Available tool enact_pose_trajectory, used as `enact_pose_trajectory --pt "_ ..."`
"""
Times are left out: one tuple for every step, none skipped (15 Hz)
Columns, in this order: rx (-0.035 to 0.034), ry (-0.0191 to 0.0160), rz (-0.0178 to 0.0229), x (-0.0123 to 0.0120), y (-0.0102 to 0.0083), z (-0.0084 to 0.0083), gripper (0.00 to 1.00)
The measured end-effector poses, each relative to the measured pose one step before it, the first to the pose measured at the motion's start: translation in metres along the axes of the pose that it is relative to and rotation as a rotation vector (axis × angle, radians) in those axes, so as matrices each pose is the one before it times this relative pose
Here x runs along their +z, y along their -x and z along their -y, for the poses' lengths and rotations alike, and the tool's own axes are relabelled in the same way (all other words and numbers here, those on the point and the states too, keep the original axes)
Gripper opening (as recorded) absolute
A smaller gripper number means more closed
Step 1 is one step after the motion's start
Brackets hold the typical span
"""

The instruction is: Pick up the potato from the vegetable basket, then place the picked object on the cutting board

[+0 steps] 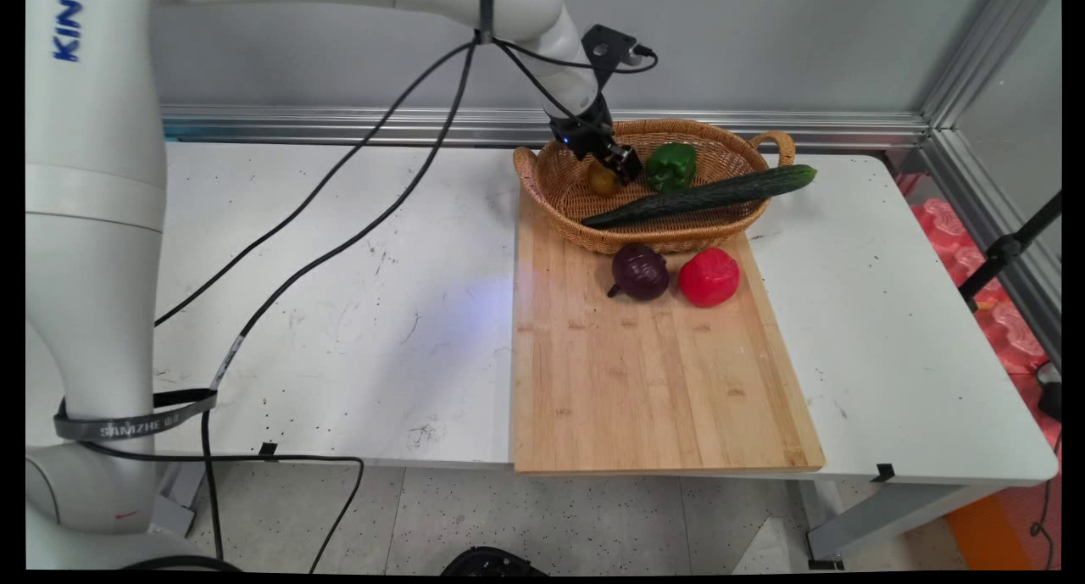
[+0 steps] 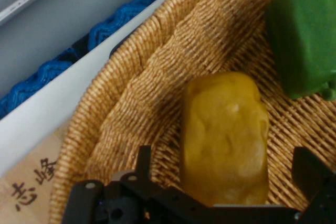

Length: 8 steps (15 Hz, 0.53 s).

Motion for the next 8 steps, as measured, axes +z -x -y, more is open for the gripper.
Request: enact_pose_trajectory --pt "-0.00148 -0.00050 0.00475 0.00512 -0.00095 -0.00054 1.00" --pt "0.00011 0.00012 0.00352 0.00444 -0.00092 -0.00064 1.00" --pt "0.00065 0.00059 0.00225 0.00332 -0.00066 -0.00059 0.00" --pt "0.00194 0.00179 0.00111 0.00281 -0.00060 -0.00071 0.00" --pt "0.00217 0.00204 0.00022 0.00262 -0.00061 -0.00062 0.00" --pt "0.00240 0.00199 -0.00143 0.00162 -0.00055 -0.00033 0.00" --pt "0.00417 0.00084 -0.00213 0.00056 -0.00049 -0.00004 0.00" --pt "0.00333 0.00029 -0.00203 -0.00020 -0.00035 0.00034 0.00"
